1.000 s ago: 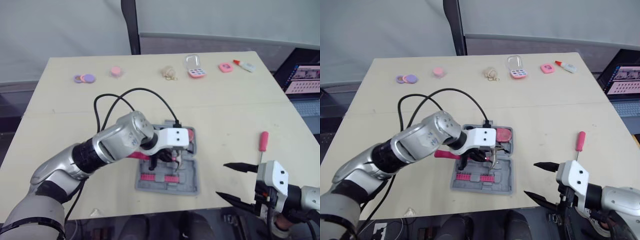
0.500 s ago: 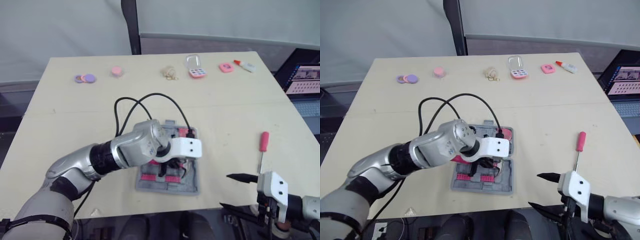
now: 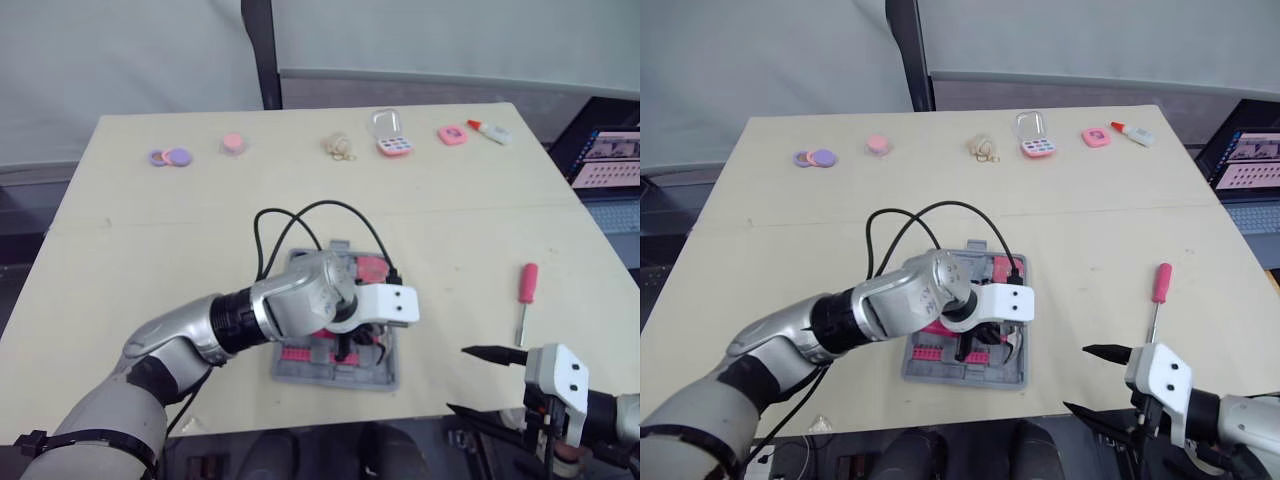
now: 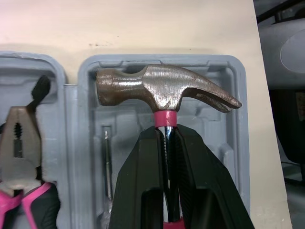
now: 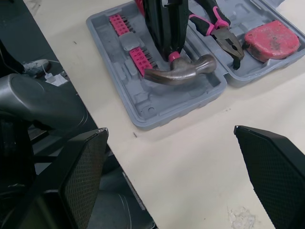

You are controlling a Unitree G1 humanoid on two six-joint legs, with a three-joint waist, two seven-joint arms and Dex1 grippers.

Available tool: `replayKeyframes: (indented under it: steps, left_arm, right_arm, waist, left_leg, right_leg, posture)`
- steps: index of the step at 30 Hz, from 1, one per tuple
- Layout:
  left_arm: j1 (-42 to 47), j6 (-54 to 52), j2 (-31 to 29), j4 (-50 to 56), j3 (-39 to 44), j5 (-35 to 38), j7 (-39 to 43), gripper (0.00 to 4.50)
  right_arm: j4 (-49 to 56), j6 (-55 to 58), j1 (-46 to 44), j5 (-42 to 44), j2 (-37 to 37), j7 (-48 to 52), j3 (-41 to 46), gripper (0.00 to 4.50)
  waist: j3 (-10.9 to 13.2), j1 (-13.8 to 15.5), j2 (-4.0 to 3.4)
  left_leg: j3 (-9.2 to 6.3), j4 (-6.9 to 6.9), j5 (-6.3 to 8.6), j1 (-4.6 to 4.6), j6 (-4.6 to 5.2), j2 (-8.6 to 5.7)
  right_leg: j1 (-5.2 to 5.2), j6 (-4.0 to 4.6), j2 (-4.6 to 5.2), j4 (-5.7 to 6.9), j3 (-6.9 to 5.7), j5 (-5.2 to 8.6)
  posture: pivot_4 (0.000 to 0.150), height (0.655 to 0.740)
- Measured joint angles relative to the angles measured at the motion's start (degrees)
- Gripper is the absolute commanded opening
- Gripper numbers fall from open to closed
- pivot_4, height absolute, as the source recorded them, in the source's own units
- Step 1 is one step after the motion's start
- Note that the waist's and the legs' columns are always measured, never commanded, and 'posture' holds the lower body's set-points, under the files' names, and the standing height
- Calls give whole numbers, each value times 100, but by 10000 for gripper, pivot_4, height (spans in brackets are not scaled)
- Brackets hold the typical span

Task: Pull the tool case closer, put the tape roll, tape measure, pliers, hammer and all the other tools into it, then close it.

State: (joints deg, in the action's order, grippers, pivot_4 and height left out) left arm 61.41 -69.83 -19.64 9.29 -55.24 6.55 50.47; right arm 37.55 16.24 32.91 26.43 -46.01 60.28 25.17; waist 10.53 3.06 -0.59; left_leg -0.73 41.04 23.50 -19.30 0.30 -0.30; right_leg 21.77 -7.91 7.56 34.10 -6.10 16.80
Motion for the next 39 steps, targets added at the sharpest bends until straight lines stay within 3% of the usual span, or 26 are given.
replayKeyframes:
  steps: [39]
  left_arm:
    - [13, 392, 319, -563, -434, -278, -37, 157]
  right_arm:
    - [392, 1, 431, -126, 351, -359, -11, 45000]
  waist:
    - [-2, 6, -3]
  left_leg:
    - [2, 1, 0, 1, 0, -1]
  right_leg:
    - [0, 0, 0, 1, 1, 0]
  posture:
    - [1500, 7400]
